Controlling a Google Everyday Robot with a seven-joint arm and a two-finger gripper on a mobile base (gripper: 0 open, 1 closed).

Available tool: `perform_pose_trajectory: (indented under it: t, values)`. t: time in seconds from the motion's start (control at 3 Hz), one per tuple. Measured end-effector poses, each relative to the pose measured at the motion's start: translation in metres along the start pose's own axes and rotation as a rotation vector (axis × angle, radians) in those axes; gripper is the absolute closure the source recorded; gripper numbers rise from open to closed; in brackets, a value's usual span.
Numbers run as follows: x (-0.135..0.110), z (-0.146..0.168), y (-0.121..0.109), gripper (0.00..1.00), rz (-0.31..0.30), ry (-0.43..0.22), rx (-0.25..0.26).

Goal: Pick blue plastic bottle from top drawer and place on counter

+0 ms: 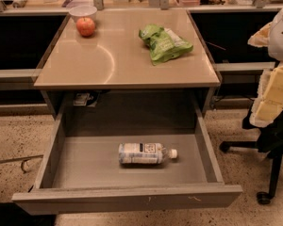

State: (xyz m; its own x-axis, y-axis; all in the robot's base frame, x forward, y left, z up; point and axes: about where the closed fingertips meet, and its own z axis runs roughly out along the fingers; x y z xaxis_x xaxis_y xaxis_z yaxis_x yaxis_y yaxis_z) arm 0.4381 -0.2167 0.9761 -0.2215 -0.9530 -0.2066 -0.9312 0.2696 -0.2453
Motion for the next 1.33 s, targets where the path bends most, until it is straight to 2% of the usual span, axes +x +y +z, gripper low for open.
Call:
perform_pose_trajectory:
  t: [0.33,0.67,1.0,1.33]
  values:
    - [0.000,0.000,0.000,0.00,0.000,0.000,0.000]
    - [-0.011,0.032,0.019,0.00,0.006,-0.011,-0.062]
    - [-0.032,0.098,0.048,0.00,0.040,-0.078,-0.184]
    - [-0.032,0.098,0.048,0.00,0.040,-0.078,-0.184]
